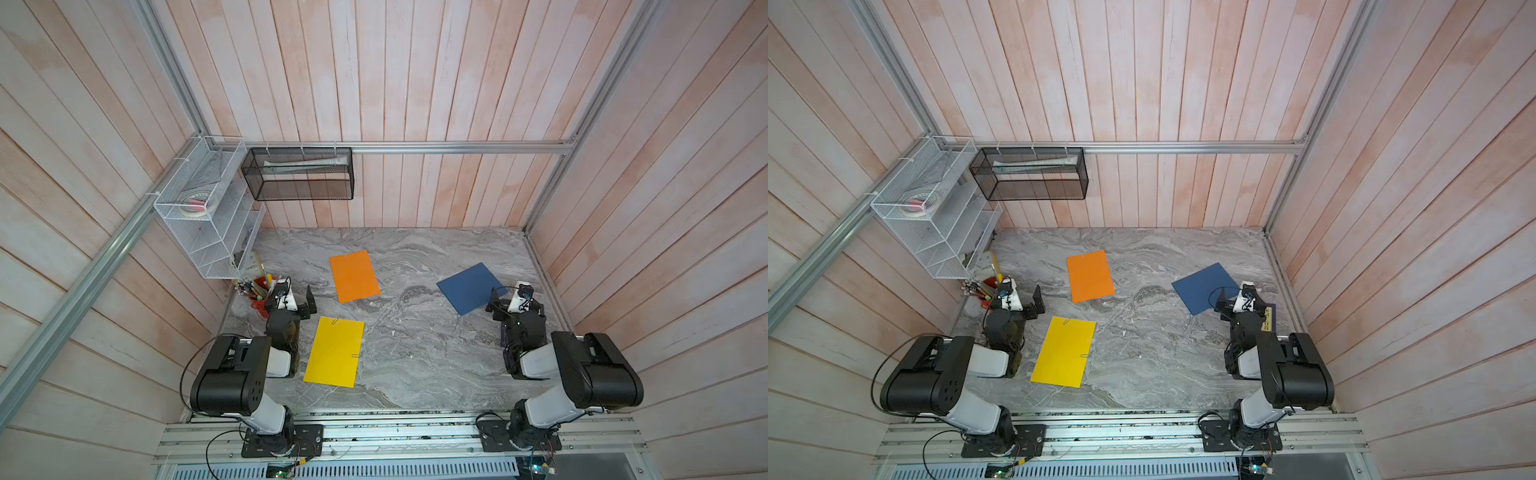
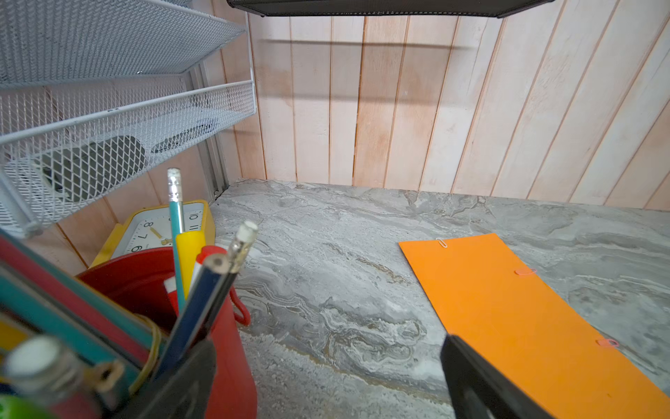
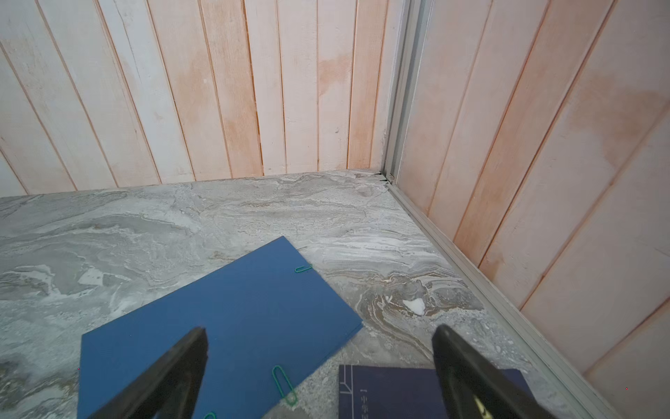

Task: Unclip the paperclips from the documents
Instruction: Move the document to the center of the board.

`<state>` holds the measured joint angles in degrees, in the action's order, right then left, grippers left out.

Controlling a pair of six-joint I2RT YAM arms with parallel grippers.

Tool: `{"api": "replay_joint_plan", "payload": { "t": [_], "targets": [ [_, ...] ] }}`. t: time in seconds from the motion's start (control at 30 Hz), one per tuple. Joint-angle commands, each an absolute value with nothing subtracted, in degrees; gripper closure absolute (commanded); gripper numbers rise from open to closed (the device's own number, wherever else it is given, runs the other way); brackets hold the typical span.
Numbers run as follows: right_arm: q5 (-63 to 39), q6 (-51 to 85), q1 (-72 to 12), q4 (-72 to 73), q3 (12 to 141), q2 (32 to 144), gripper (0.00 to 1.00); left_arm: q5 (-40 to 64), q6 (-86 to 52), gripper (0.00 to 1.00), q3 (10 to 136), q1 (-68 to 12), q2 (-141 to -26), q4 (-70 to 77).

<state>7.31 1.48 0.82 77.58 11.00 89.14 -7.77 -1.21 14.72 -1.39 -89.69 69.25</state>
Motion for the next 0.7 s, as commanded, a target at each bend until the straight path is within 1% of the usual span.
{"api": "replay_joint_plan", "payload": {
  "t": [0.0,0.67],
  "targets": [
    [6.1,2.0,1.1,77.2,12.0,89.6,0.02,-8.0,-0.8,0.00,14.5,-1.1,-89.9,70.0],
    [3.5,2.7,2.3,77.1,12.0,89.5,0.02,-7.5,-0.9,0.00,15.0,-0.9,-89.9,69.2]
  ]
}}
